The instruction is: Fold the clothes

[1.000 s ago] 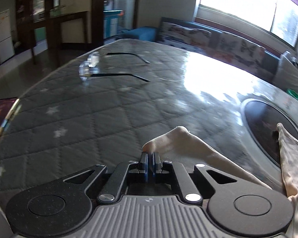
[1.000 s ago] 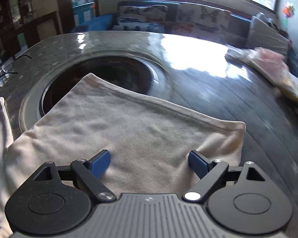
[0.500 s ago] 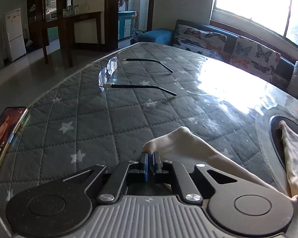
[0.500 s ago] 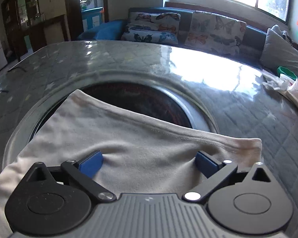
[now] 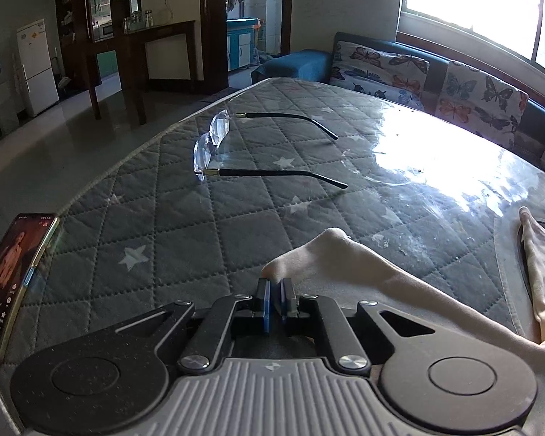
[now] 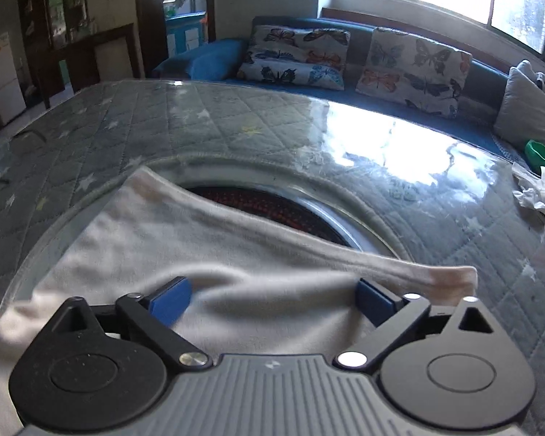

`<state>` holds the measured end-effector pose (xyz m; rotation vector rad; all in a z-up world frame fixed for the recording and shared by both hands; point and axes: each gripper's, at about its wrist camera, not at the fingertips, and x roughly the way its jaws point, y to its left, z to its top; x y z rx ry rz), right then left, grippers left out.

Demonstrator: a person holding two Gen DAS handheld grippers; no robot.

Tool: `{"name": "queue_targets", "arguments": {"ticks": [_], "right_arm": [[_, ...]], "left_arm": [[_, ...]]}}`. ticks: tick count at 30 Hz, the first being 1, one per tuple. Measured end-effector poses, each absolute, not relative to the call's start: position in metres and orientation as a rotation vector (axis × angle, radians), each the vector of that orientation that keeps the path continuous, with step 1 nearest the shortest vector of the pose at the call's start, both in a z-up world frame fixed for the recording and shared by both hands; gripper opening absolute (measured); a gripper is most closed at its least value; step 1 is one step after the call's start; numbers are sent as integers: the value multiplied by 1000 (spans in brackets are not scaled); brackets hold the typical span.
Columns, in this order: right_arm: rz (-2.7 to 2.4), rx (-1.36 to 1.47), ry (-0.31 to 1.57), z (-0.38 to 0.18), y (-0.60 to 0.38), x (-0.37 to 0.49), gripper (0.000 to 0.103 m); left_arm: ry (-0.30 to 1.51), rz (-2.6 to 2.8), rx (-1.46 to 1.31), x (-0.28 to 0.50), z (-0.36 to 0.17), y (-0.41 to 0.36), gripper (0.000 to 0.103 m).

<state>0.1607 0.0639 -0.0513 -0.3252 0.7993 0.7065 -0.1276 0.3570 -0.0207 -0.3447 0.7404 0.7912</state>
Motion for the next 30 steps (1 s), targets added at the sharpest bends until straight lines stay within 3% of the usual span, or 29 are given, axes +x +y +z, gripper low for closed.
{"name": "queue_targets", "arguments": {"ticks": [21,30], "right_arm": [[899,-433,790,-37,-72,33,95],[892,-395,732,-19,-79,11,94]], "left_arm": [[751,799,-310,-152,-24,350,10],[768,838,-302,-163,-16,347,18]]}}
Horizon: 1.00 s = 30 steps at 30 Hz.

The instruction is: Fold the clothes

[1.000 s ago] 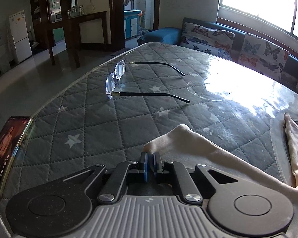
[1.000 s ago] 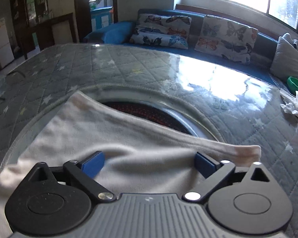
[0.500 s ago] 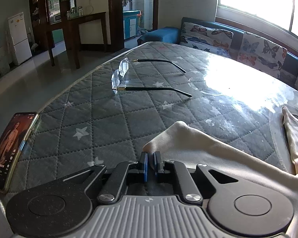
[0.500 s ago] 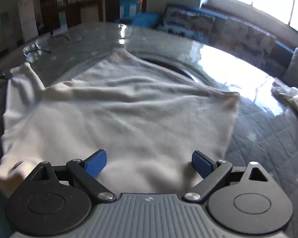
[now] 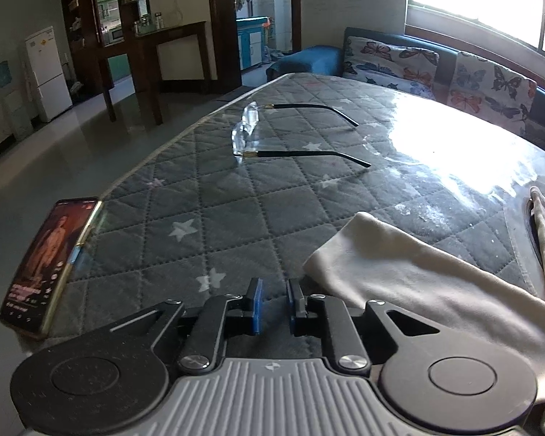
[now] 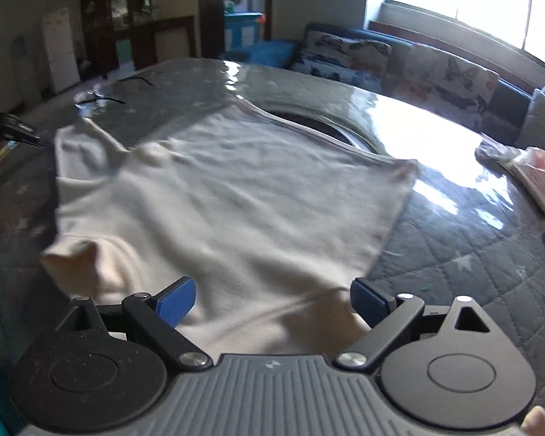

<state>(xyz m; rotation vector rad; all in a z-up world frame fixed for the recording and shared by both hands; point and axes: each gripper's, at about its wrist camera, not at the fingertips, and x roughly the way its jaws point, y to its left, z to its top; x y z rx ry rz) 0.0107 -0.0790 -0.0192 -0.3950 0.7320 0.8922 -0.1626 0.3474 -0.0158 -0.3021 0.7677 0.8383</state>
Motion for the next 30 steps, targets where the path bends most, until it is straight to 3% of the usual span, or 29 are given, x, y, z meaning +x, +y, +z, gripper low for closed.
{"name": "queue_targets", "arguments": {"ticks": [11,21,30], "right_arm": [[1026,-605,652,-27,-58,-52,89],[938,-555,588,-6,-52,-44,83],[902,-539,585,-17,-29,-38,84]], "left_arm": [[727,483,-200,-143,10,261,35],[719,46,-63,-97,2,152,34],[762,-164,63,-107,-30,111,32]]}}
